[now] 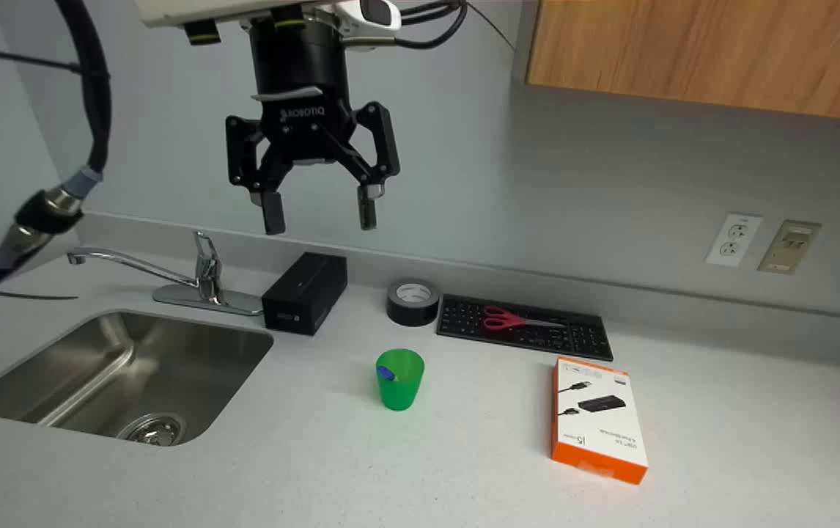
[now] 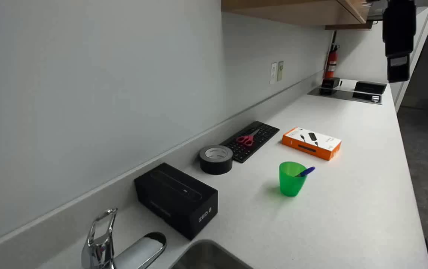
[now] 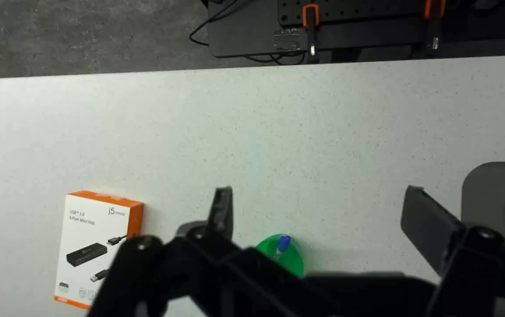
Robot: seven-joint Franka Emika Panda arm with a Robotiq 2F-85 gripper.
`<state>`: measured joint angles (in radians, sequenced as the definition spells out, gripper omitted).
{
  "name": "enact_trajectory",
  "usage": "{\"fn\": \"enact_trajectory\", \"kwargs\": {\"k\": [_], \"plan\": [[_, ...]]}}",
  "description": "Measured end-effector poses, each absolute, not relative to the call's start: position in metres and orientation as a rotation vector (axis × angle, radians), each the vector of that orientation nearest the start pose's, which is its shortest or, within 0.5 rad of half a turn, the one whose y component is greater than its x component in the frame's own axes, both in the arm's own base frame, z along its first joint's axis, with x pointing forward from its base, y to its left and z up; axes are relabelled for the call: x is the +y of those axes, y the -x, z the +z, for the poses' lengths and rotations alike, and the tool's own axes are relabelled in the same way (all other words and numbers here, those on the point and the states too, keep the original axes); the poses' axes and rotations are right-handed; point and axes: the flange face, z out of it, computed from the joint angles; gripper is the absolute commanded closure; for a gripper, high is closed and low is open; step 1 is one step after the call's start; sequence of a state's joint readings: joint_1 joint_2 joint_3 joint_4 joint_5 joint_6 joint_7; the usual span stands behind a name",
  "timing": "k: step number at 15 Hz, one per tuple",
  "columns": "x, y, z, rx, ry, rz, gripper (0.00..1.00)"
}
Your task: Move the pen from the green cup and put it on the left side of the cup
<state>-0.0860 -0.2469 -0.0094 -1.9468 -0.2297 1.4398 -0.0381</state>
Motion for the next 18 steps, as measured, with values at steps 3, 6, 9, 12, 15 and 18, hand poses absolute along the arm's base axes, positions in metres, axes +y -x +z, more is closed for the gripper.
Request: {"fn": "enact_trajectory", "kwargs": {"k": [3, 6, 9, 12, 15, 18], "plan": [[-0.070, -0.448, 0.569, 0.094, 3.318, 0.459, 0.00], [-0.070, -0.449, 0.569, 0.094, 3.321, 0.444, 0.00], [-0.075, -0.452, 0.566, 0.096, 3.324, 0.398, 0.00], [-0.091, -0.458, 0.555, 0.093, 3.326, 0.294, 0.00], [-0.111, -0.466, 0.536, 0.108, 3.322, 0.213, 0.00], [-0.125, -0.473, 0.514, 0.120, 3.316, 0.212, 0.00]]}}
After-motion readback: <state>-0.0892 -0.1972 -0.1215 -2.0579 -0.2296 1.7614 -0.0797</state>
